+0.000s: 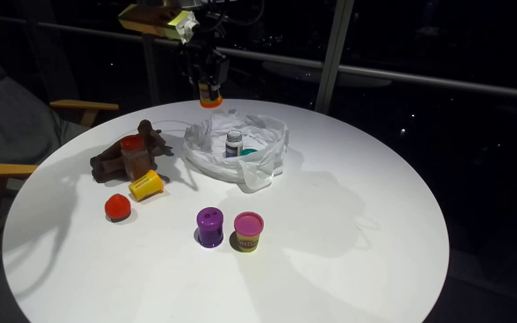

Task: Pick up the objects from the table and put them in the plastic bag.

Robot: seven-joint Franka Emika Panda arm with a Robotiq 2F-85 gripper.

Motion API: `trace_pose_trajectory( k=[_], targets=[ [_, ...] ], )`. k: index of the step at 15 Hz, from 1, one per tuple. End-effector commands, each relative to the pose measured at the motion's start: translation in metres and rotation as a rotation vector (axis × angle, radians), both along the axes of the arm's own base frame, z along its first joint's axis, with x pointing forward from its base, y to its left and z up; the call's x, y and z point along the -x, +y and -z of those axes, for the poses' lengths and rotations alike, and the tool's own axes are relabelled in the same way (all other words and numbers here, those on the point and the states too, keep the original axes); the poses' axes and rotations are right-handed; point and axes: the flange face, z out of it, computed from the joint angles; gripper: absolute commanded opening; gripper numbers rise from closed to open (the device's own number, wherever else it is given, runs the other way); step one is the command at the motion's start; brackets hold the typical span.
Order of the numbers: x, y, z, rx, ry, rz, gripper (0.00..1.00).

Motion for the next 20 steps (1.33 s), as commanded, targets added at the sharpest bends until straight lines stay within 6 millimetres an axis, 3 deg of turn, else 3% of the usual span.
trace_pose_trajectory(
  k=[1,4,8,12,13,15,18,20],
  targets=[
    [-0.046,0.029,0.025,-0.021,-0.004,-0.012,0.18],
    [-0.068,0.044,0.066,-0.007,0.026,-0.033,0.18],
    [-0.090,0.048,0.122,0.026,0.052,-0.031,0.18],
    [-0.098,0.046,0.153,0.031,0.116,-0.040,0.21],
    [-0.101,0.045,0.153,0.034,0.119,-0.036,0.61],
    [-0.105,0.045,0.142,0.025,0.106,-0.033,0.69],
    [-0.106,0.042,0.091,0.004,0.044,-0.021,0.94],
    [-0.098,0.038,0.051,-0.016,0.044,-0.032,1.00]
  ],
)
